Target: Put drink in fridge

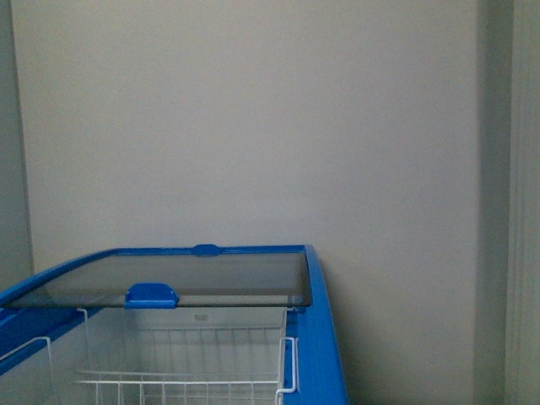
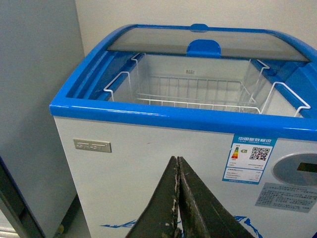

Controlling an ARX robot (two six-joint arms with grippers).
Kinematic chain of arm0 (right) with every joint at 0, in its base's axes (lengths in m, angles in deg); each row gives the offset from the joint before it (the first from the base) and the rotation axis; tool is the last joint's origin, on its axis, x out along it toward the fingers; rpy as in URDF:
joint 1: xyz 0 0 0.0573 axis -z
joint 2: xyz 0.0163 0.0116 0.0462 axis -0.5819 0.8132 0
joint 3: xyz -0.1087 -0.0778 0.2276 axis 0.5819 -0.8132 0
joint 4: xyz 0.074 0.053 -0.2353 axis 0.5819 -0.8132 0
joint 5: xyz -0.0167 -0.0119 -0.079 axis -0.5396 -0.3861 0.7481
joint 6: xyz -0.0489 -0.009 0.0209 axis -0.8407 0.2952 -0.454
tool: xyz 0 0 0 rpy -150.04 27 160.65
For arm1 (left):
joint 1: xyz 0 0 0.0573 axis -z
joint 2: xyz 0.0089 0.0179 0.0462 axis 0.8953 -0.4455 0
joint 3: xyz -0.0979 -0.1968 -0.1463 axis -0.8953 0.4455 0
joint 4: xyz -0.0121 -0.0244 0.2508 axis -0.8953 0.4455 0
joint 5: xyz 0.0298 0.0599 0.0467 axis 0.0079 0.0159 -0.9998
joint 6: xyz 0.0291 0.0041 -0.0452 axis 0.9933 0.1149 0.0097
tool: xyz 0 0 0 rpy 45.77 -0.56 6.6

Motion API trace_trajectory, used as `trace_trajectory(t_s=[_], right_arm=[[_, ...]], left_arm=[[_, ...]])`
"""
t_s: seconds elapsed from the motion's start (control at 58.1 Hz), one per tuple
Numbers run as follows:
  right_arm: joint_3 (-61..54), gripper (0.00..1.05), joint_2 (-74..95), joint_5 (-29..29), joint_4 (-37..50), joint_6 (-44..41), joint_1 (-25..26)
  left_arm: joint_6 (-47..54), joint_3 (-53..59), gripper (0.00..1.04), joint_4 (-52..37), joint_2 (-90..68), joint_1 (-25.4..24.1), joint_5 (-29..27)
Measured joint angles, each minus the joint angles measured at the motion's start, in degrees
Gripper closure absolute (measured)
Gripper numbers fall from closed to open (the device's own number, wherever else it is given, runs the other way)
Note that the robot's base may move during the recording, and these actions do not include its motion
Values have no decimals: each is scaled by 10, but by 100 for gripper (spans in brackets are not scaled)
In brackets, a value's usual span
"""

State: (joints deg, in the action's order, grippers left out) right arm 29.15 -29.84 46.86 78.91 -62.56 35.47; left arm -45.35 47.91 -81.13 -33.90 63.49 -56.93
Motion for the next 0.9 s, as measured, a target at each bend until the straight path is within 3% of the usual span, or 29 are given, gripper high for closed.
trace_trajectory(t_s=[0.896], right_arm=[[-52,102,-170,-1,-102,-1,0]], left_arm=[[0,0,102,0,0,0,0]])
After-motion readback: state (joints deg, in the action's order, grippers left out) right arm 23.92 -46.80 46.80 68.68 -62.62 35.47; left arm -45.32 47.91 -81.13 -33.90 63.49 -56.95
